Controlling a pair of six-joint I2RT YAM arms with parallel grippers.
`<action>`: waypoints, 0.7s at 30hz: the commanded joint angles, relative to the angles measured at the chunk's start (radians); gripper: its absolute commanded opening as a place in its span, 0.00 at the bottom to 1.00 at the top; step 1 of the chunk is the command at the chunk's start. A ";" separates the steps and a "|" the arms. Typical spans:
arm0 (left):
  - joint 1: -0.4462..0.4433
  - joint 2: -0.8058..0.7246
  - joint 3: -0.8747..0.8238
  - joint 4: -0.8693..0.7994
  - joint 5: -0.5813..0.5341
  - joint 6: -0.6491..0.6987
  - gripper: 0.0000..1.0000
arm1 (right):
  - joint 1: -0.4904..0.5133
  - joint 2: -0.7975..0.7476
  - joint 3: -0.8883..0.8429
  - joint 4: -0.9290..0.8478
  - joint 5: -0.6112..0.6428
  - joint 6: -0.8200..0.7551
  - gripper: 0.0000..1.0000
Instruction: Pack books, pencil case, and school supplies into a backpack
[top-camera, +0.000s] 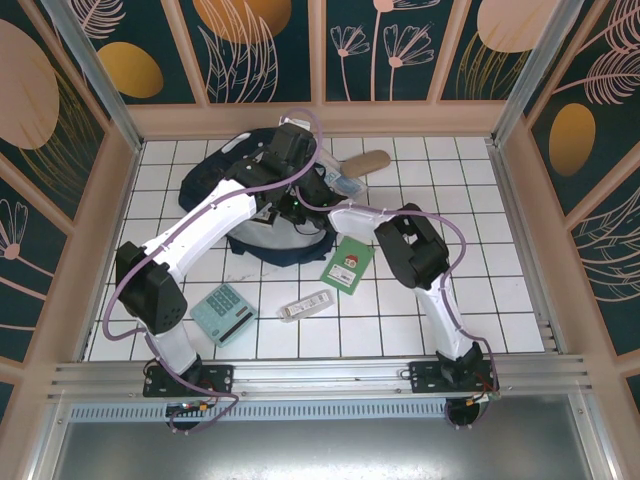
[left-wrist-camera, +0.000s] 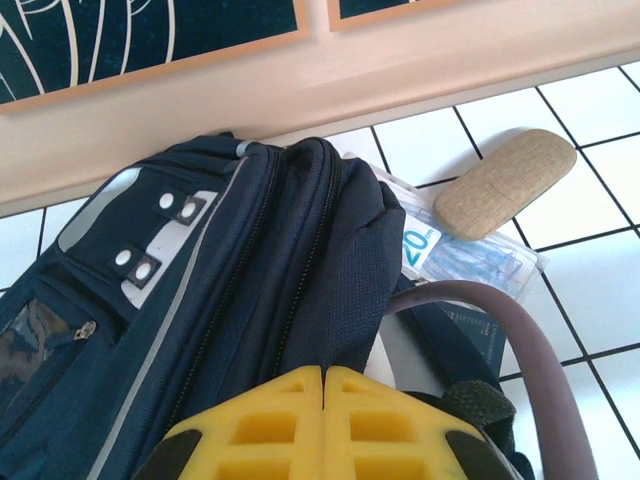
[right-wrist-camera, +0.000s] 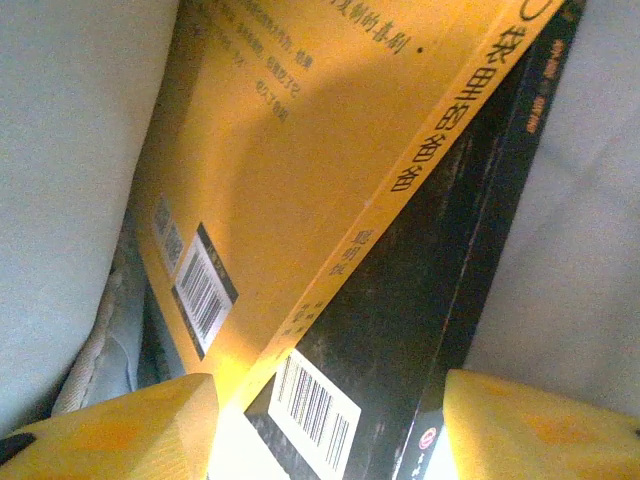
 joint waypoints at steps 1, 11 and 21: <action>-0.033 -0.007 0.025 0.065 0.071 -0.015 0.00 | 0.007 0.059 0.085 0.110 -0.080 0.035 0.62; -0.032 -0.015 0.008 0.070 0.016 0.005 0.00 | -0.008 -0.138 -0.146 0.126 0.003 -0.048 0.62; -0.032 -0.028 -0.012 0.075 -0.069 0.017 0.00 | -0.015 -0.444 -0.433 0.007 0.166 -0.211 0.65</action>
